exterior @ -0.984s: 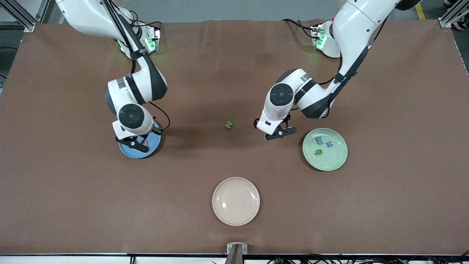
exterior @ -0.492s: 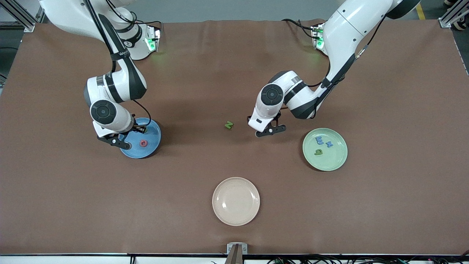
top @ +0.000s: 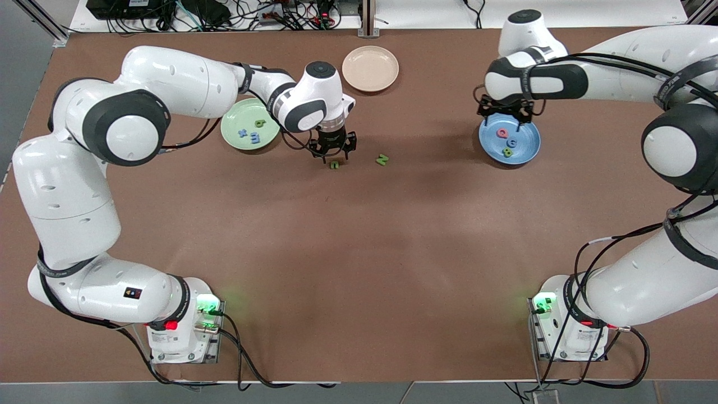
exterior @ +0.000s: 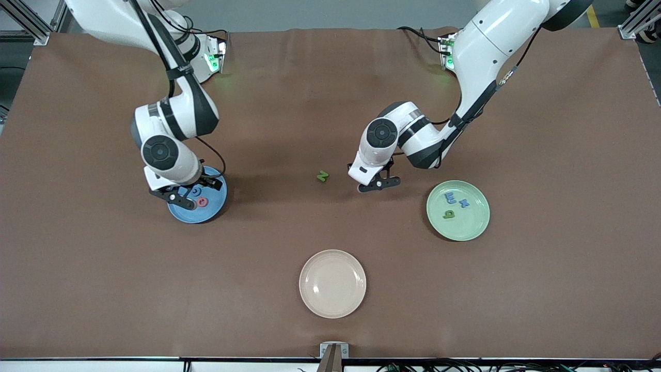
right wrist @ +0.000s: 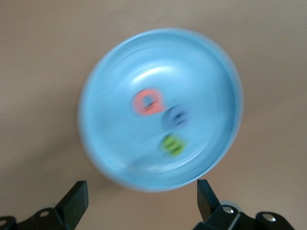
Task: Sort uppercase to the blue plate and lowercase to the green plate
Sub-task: 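Grasp the green n with the left gripper while the right gripper grasps N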
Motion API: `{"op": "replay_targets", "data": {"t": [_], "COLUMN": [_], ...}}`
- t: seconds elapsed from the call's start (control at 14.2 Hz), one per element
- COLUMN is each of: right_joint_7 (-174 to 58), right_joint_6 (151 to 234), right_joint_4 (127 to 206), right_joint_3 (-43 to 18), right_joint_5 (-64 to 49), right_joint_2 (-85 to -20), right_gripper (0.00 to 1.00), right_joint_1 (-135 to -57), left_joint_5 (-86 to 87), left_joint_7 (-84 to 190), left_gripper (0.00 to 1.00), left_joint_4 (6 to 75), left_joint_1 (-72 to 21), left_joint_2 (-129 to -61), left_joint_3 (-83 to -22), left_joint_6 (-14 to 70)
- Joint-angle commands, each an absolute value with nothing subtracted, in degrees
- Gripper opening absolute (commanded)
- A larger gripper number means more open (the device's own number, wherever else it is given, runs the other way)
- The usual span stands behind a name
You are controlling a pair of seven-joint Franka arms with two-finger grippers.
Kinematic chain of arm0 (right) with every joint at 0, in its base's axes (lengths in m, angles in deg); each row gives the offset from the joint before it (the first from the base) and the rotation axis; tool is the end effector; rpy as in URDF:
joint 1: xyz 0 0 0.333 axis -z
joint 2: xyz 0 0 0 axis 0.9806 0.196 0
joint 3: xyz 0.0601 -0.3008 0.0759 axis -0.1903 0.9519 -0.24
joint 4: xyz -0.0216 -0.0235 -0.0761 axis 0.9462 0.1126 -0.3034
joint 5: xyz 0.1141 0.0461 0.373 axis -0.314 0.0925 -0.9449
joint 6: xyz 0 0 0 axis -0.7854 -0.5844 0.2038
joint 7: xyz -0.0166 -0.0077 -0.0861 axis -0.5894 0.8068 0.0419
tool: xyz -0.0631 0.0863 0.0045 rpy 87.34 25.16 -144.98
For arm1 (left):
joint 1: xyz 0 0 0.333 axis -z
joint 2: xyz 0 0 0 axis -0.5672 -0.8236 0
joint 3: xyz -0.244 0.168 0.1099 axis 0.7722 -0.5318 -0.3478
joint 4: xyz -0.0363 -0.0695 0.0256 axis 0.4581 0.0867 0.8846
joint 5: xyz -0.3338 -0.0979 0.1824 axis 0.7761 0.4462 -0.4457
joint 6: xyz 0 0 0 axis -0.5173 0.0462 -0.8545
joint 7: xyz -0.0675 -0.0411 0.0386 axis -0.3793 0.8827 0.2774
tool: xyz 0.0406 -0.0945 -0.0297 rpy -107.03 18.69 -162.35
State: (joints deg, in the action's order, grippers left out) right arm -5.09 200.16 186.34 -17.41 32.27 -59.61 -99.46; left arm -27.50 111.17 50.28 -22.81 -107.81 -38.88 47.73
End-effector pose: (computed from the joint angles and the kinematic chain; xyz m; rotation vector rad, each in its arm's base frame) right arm 0.5301 0.1904 0.2774 2.9038 -0.6758 -0.2238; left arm 0.4591 -0.4152 0.1847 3.1017 0.3107 -0.2072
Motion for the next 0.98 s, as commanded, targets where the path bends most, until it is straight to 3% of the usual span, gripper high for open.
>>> {"op": "replay_targets", "data": {"t": [0.0, 0.21, 0.56, 0.91], "right_joint_7": [4.05, 16.88, 28.94, 35.36], "right_joint_6": [200.76, 205.15, 215.52, 216.94], "right_joint_4": [181.93, 176.39, 171.63, 167.76], "right_joint_3": [-17.33, -17.25, -17.16, -17.07], "right_joint_5": [24.64, 24.09, 24.52, 24.79], "right_joint_2": [-57.32, -50.82, -41.5, -37.35], "right_gripper": [1.0, 1.0, 1.0, 1.0], "right_joint_1": [-106.44, -113.22, -121.14, -124.14], "left_joint_5": [-28.92, -28.92, -28.92, -28.92], "left_joint_7": [112.16, 112.16, 112.07, 112.07], "left_gripper": [0.69, 0.58, 0.49, 0.27], "left_joint_4": [50.55, 50.55, 50.73, 50.99], "left_joint_1": [-22.69, -22.69, -22.69, -22.69], "left_joint_2": [-108.23, -108.67, -108.76, -108.76], "left_joint_3": [-39.01, -39.01, -39.1, -39.1], "left_joint_6": [49.37, 49.37, 49.37, 49.37]}}
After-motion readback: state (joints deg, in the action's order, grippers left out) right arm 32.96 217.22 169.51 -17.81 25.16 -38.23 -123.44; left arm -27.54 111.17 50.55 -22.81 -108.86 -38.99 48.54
